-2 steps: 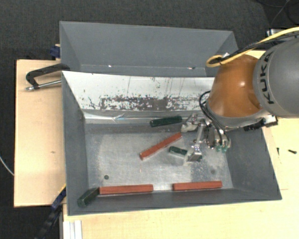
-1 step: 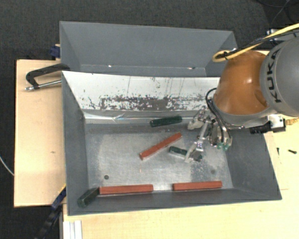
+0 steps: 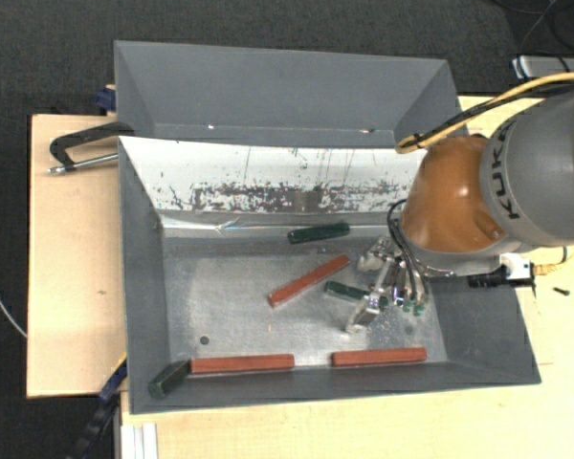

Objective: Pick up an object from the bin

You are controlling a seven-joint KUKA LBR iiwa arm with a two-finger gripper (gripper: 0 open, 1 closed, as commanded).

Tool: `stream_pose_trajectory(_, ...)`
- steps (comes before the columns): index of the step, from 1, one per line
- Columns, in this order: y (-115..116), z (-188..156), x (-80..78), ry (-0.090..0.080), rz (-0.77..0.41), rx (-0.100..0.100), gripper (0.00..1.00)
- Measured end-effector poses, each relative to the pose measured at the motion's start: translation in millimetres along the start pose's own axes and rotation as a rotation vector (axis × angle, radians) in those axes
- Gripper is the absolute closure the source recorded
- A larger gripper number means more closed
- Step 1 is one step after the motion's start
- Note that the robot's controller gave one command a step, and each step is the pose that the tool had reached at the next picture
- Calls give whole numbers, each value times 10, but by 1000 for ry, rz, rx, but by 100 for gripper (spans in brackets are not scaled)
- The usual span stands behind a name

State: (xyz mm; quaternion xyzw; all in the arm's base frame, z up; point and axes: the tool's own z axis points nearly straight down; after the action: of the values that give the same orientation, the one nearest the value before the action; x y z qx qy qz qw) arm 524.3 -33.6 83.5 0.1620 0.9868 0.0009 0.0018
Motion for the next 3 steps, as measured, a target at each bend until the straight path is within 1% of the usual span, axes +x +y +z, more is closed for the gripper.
stream_pose_trajectory(1, 2, -9, -14, -6, 12, -2, 100)
stream_pose_trajectory(2, 2, -9, -14, -6, 12, -2, 100)
stream_pose_trajectory(3, -3, -57, 3, 0, 12, 0, 100)
